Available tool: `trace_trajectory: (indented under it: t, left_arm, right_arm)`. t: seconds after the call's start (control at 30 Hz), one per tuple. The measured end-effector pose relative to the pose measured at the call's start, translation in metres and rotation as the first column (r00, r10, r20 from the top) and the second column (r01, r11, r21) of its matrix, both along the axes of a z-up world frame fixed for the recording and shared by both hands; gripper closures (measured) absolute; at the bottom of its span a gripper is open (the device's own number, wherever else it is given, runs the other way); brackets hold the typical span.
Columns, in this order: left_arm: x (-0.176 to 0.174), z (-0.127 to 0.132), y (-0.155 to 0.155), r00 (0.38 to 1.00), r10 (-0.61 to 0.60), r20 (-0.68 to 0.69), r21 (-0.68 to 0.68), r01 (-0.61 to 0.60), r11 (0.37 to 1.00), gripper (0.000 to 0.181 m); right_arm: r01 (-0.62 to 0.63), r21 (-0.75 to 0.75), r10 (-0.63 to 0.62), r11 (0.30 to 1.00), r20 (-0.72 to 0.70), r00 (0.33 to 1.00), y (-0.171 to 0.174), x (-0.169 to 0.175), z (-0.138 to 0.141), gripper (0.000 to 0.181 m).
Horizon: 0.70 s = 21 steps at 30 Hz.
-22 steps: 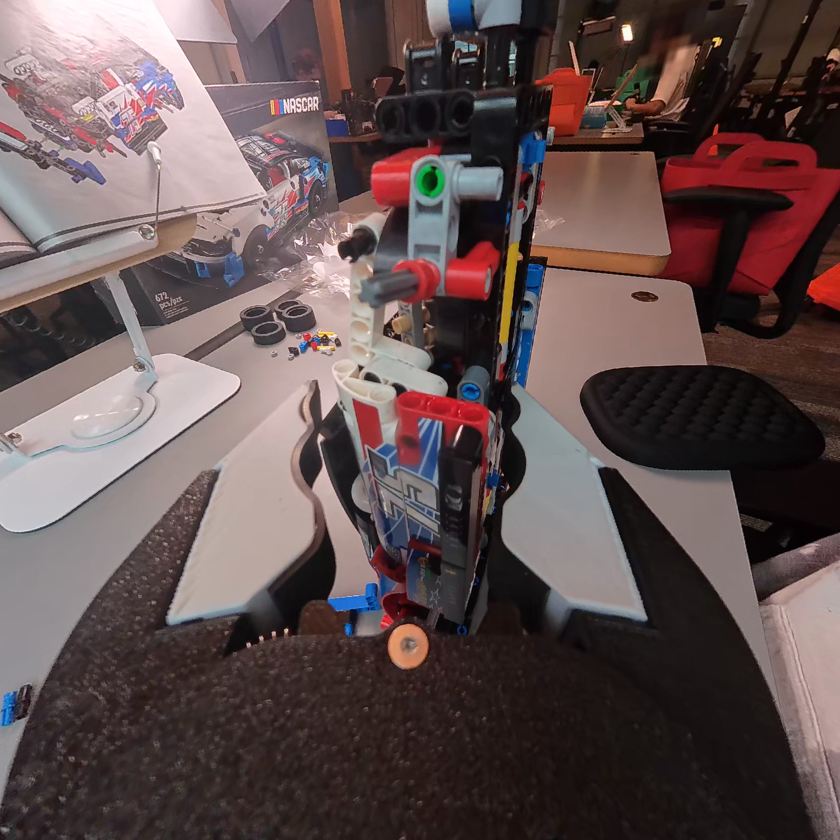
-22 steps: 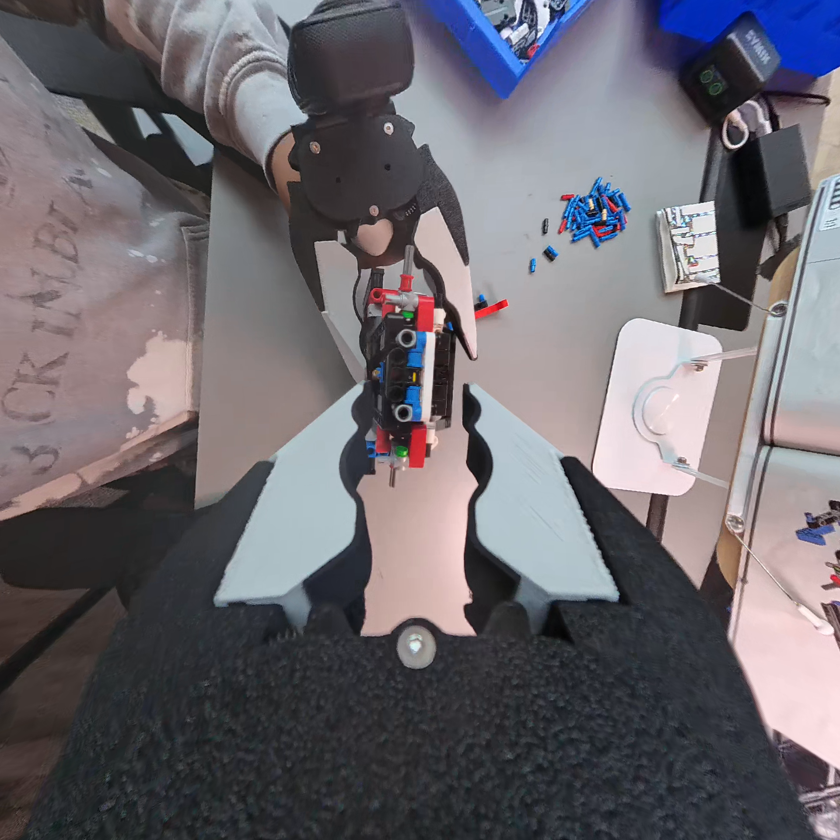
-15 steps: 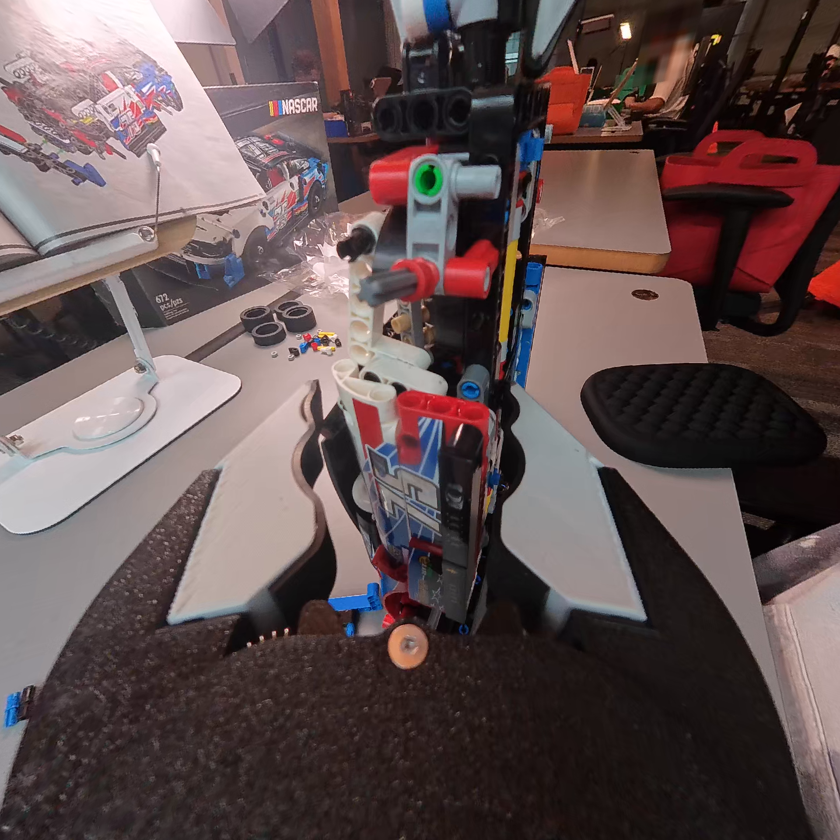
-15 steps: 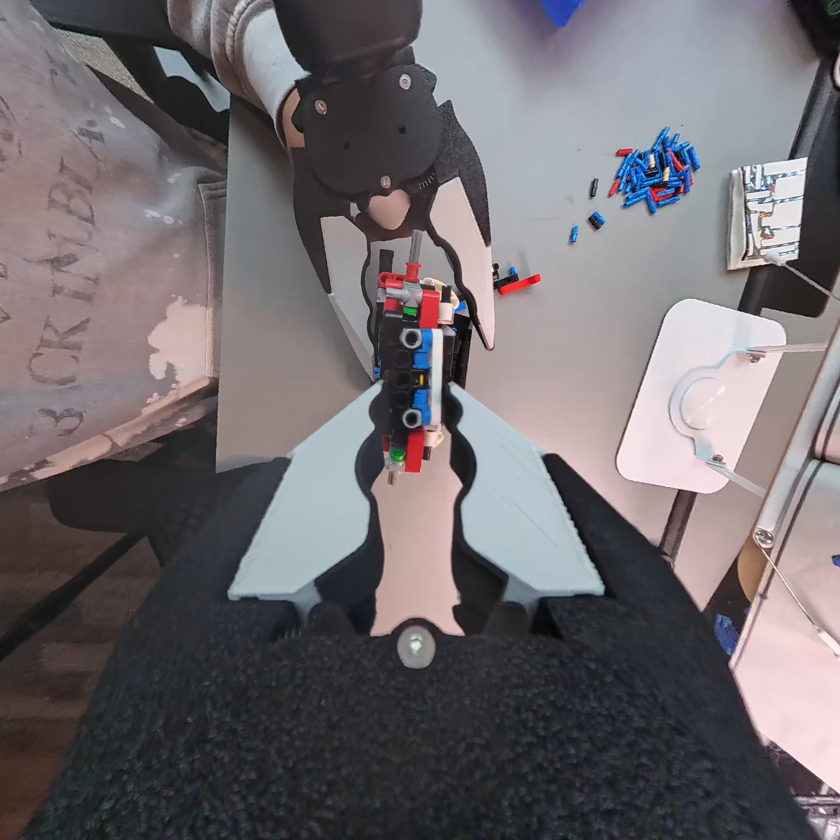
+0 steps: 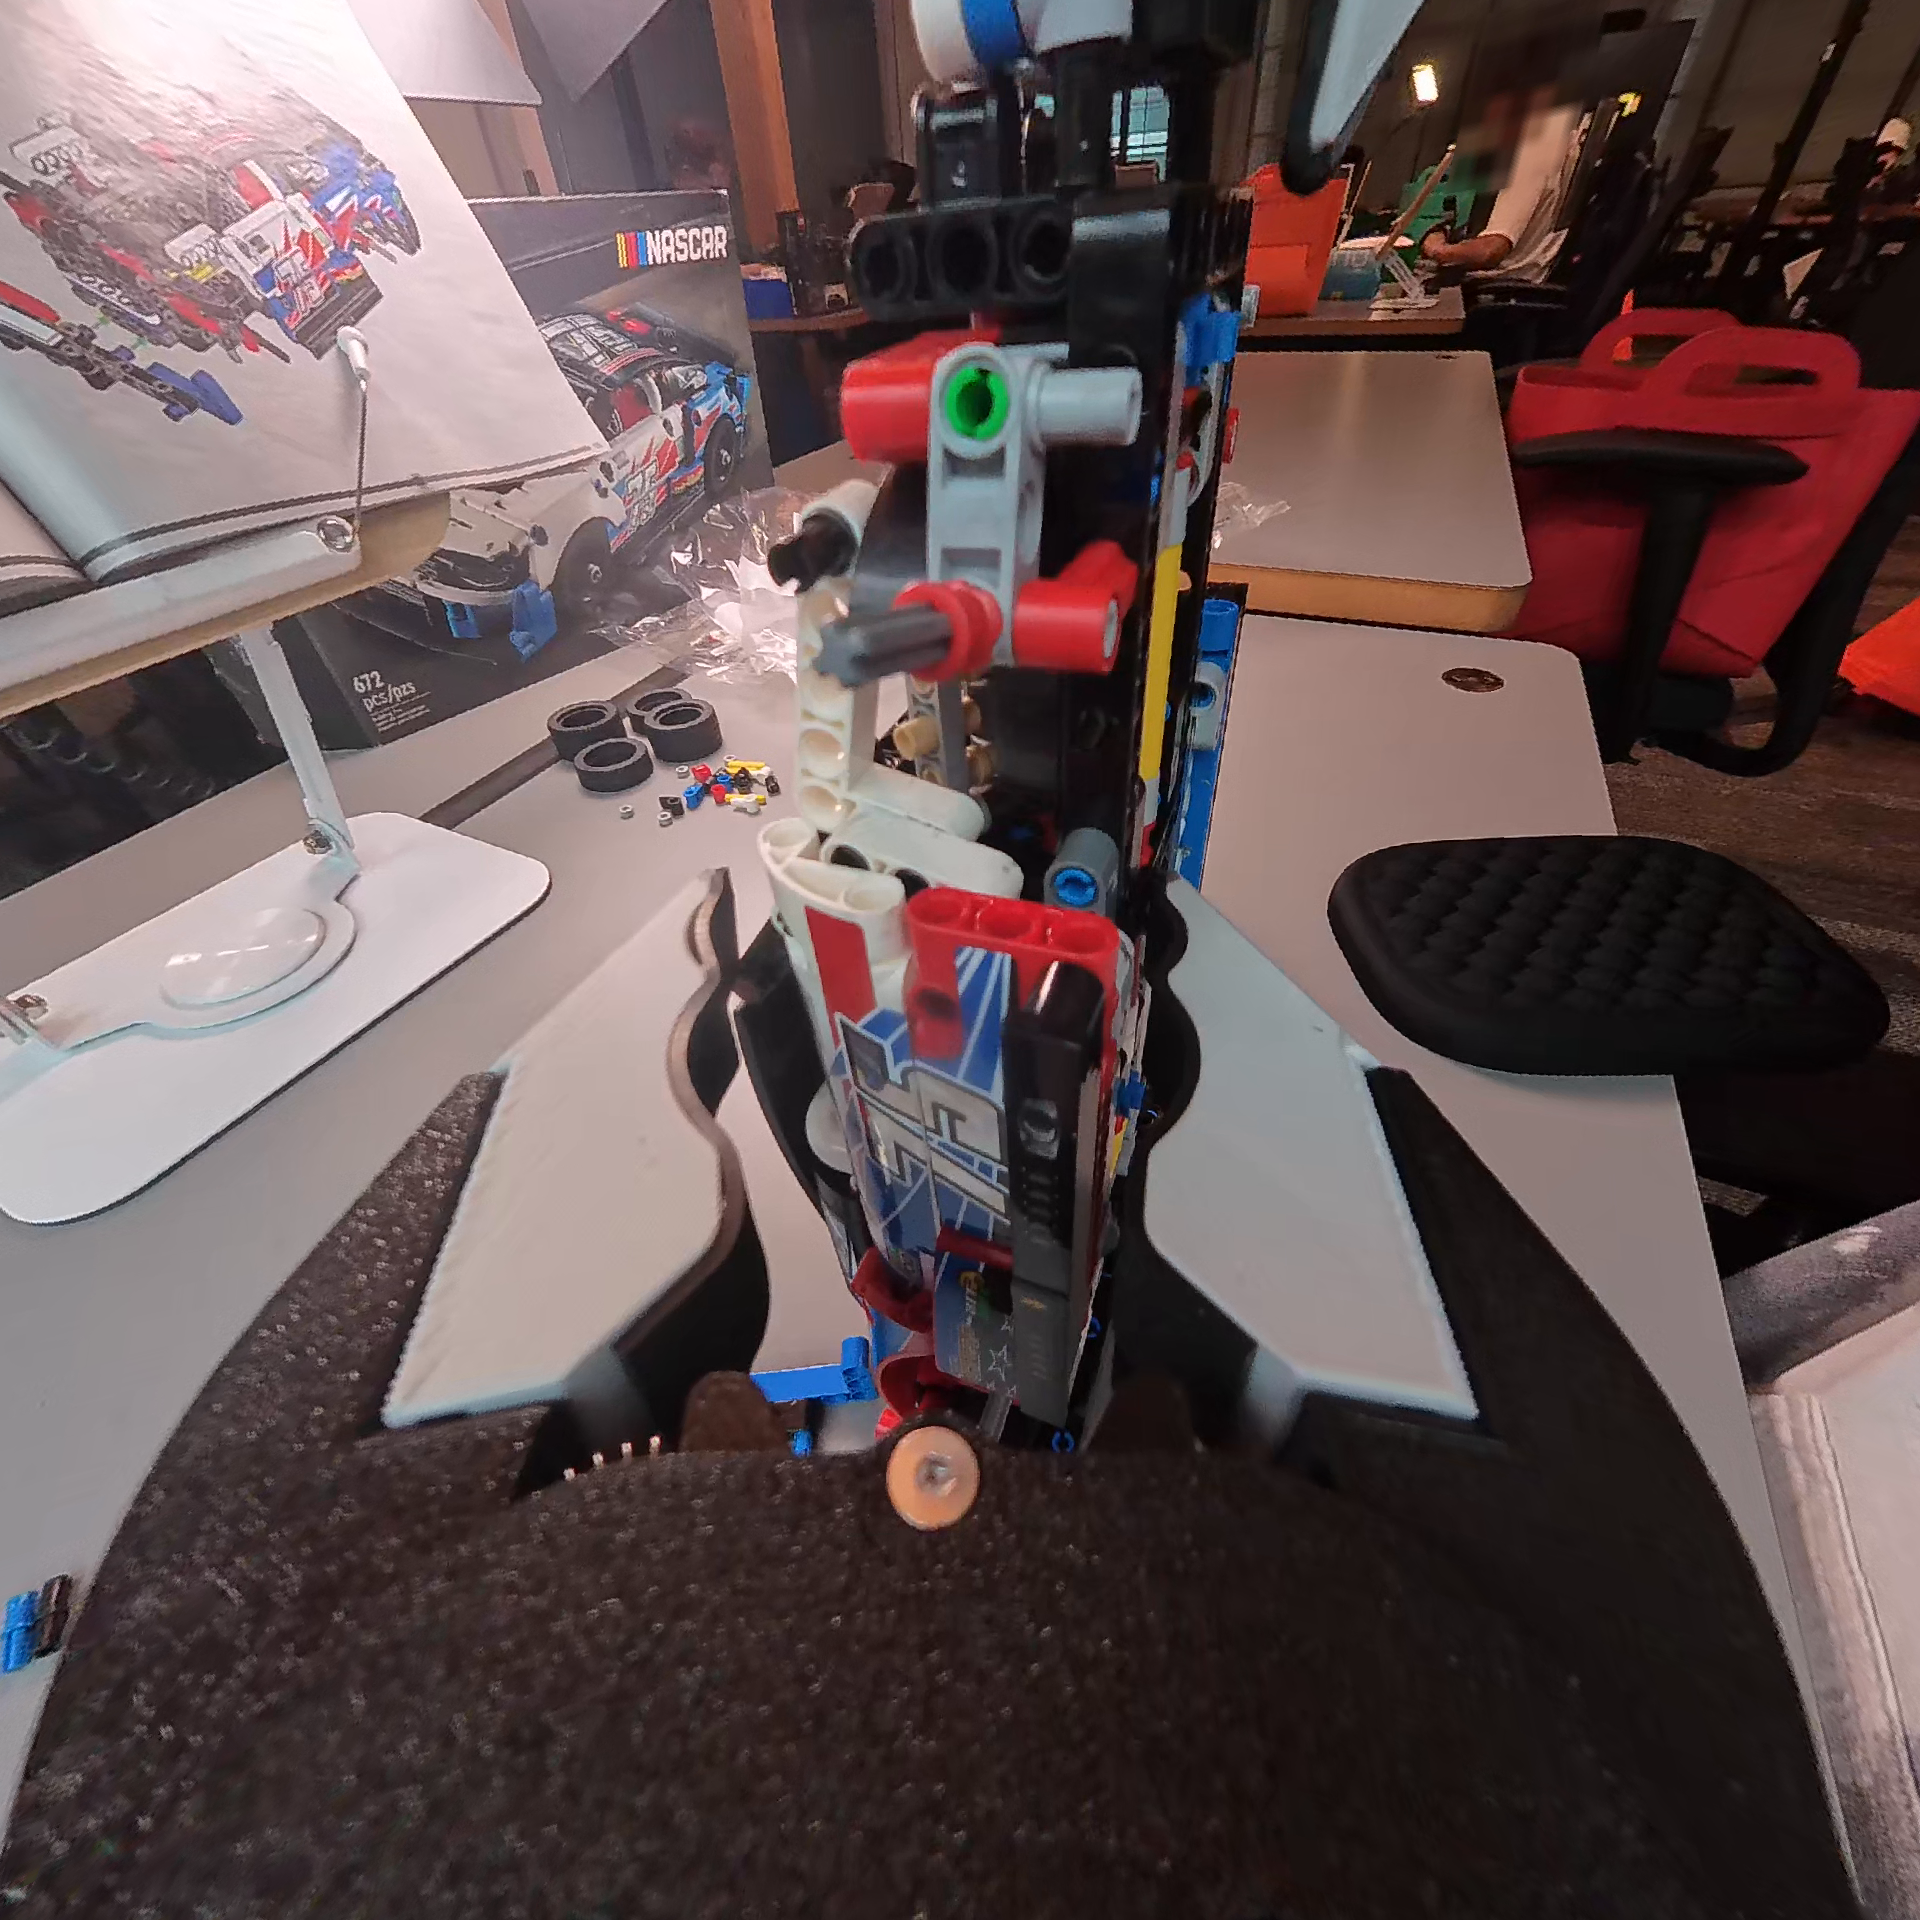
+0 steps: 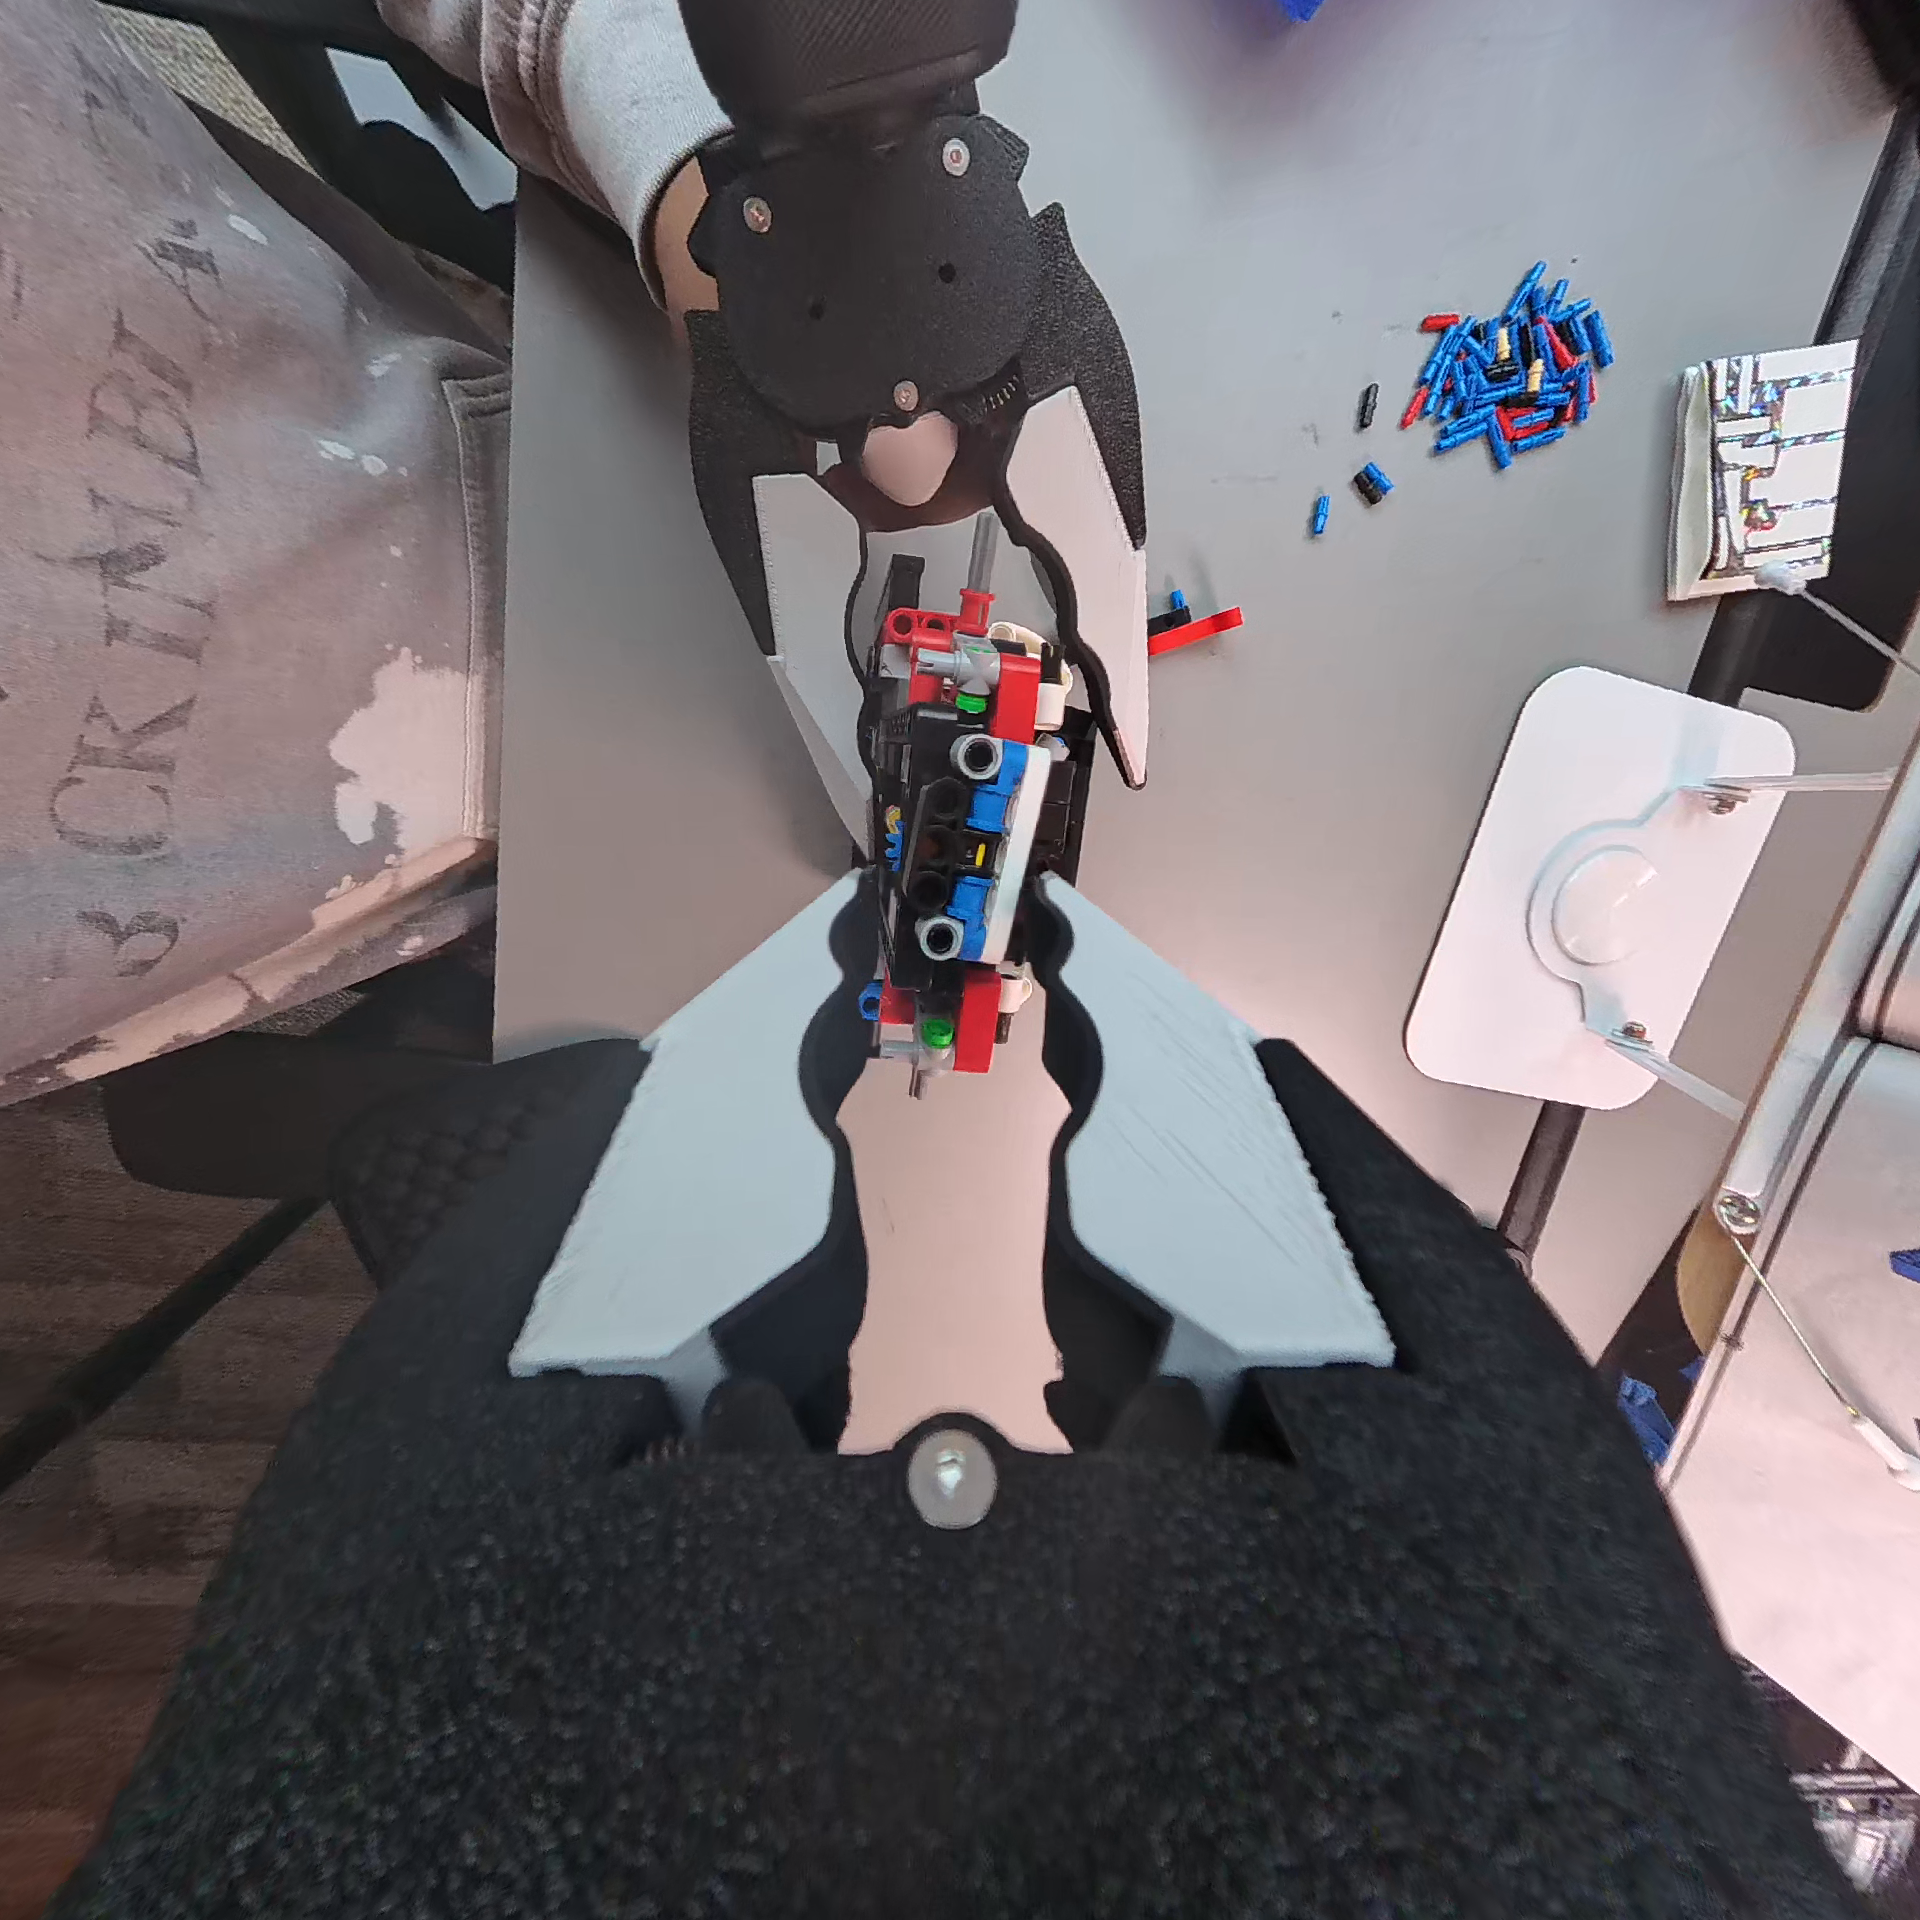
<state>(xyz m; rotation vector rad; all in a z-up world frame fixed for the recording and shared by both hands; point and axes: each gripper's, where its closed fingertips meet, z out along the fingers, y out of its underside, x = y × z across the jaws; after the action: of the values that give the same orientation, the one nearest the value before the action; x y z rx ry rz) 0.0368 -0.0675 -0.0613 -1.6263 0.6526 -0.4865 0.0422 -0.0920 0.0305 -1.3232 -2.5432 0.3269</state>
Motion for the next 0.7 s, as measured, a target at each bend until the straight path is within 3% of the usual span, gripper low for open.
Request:
trace_trajectory:
  t: [0.03,0.27,0.4,0.7]
  left_arm:
    - [0.0001,0.0,-0.0001,1.0,0.0,-0.001,0.001,0.0,1.0,0.103]
    - [0.0007,-0.0001,-0.0006,1.0,0.001,-0.007,0.004,-0.001,1.0,0.103]
    - [0.0007,-0.0002,-0.0007,1.0,0.001,-0.009,0.002,-0.001,1.0,0.104]
    - [0.0001,-0.0006,0.0005,1.0,-0.009,-0.006,-0.006,0.009,1.0,0.104]
  right_arm:
    - [0.0,-0.014,0.0,1.0,0.002,1.0,-0.001,0.0,0.0011,0.151]
    - [0.022,-0.111,-0.016,0.994,0.054,0.998,-0.006,-0.0037,0.0066,0.149]
    - [0.019,-0.089,-0.012,0.996,0.078,0.997,-0.0046,-0.0059,0.006,0.16]
    - [-0.016,0.012,0.014,1.0,0.081,0.997,0.0026,-0.006,0.0058,0.161]
